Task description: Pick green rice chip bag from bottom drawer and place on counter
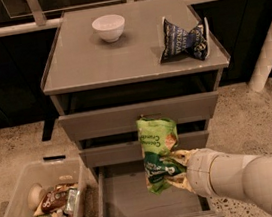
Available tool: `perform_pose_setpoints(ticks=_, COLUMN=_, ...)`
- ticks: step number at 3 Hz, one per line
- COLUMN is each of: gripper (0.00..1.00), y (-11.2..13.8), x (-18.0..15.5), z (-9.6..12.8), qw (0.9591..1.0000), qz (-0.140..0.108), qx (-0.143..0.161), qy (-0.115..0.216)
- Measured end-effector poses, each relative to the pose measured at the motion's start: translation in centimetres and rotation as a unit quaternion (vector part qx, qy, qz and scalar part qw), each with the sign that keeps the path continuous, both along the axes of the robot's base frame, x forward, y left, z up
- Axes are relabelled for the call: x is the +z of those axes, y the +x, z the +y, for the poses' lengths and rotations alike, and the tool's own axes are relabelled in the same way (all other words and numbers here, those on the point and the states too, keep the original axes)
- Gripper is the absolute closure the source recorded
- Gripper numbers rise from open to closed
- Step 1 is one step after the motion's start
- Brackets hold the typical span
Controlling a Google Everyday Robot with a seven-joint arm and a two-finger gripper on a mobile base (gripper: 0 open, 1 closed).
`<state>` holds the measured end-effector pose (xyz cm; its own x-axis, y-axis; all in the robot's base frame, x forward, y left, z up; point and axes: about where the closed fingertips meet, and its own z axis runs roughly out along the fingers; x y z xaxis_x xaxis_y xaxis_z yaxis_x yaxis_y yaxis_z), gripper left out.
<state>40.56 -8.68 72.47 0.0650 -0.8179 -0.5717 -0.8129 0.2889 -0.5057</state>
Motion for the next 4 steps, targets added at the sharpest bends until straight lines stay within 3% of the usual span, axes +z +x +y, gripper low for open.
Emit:
perform_pose_setpoints(ticks=2, gripper=1.00, y=1.2, x=-0.8, z=-0.5, qw=0.9999, qz=-0.004, qx=-0.002, qy=-0.012)
perform_pose_setpoints(ticks=3, gripper=1.00, y=5.6, x=3.0, z=0.1, qw=0.9975, qz=-0.064, qx=0.011, qy=-0.028)
perform_pose_setpoints(ticks=4, gripper=1.00, y=11.1, x=10.3, z=0.5, qw=0.9898, qz=-0.139, qx=0.014, qy=-0.024)
